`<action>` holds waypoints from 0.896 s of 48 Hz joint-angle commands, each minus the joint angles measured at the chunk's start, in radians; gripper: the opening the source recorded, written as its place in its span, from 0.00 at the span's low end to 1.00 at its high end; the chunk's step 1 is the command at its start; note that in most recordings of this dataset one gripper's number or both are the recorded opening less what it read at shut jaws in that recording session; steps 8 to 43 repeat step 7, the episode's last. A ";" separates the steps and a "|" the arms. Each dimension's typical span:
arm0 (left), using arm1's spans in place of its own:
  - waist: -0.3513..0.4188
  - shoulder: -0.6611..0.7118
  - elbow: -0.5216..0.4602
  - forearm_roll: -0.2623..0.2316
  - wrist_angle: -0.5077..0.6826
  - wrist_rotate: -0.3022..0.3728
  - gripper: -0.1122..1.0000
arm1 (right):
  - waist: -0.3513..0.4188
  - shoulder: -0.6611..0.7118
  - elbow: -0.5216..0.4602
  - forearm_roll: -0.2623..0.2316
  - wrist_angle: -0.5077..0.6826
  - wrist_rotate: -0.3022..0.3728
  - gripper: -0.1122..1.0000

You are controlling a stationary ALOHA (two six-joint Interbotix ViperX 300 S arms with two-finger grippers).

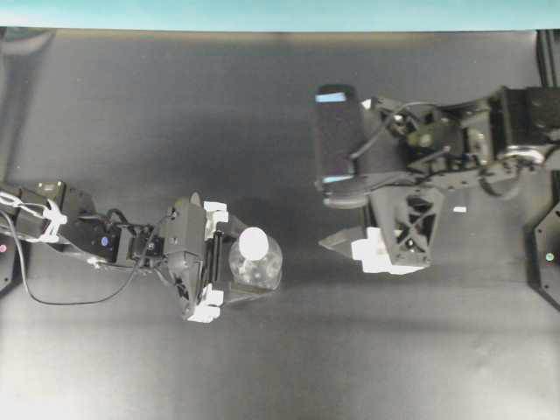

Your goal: Open the bottle cap by holding the bottle with the left arm and twisting the cap with the right arm.

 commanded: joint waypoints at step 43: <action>0.000 0.037 0.009 -0.002 0.046 -0.012 0.84 | -0.015 -0.084 0.058 0.002 -0.097 0.049 0.84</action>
